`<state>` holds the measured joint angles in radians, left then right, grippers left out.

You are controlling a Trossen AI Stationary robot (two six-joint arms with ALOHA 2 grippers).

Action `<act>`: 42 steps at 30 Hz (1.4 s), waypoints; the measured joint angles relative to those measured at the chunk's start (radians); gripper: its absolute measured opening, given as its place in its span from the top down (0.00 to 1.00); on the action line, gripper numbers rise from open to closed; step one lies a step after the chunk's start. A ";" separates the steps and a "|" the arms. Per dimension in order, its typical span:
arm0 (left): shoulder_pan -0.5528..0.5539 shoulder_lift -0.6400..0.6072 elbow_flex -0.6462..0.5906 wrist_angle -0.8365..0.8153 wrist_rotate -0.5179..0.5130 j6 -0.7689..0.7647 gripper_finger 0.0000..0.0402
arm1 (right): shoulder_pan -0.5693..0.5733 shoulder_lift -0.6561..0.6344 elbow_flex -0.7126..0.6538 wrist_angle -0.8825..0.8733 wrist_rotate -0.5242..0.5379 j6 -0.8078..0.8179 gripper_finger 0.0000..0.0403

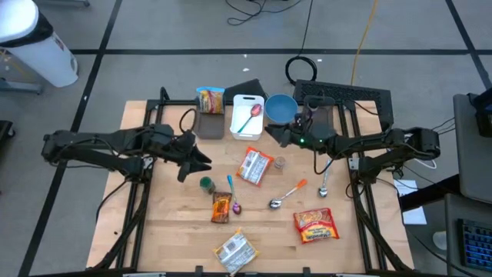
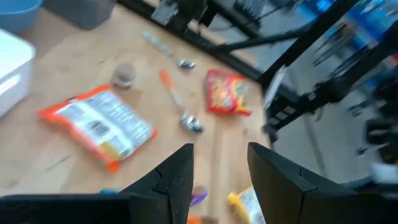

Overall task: Pick & Place Food Item
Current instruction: Put the blue spoon into the white bin

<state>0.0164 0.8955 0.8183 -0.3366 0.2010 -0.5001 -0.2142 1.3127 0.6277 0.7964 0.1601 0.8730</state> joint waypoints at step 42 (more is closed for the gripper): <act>-0.388 0.163 0.123 -0.106 -0.274 -0.239 0.61 | 0.257 0.000 0.000 0.115 -0.086 -0.076 0.37</act>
<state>-0.3714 1.0590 0.9409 -0.4430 -0.0735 -0.7395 0.0432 1.3125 0.6277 0.9114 0.0742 0.7971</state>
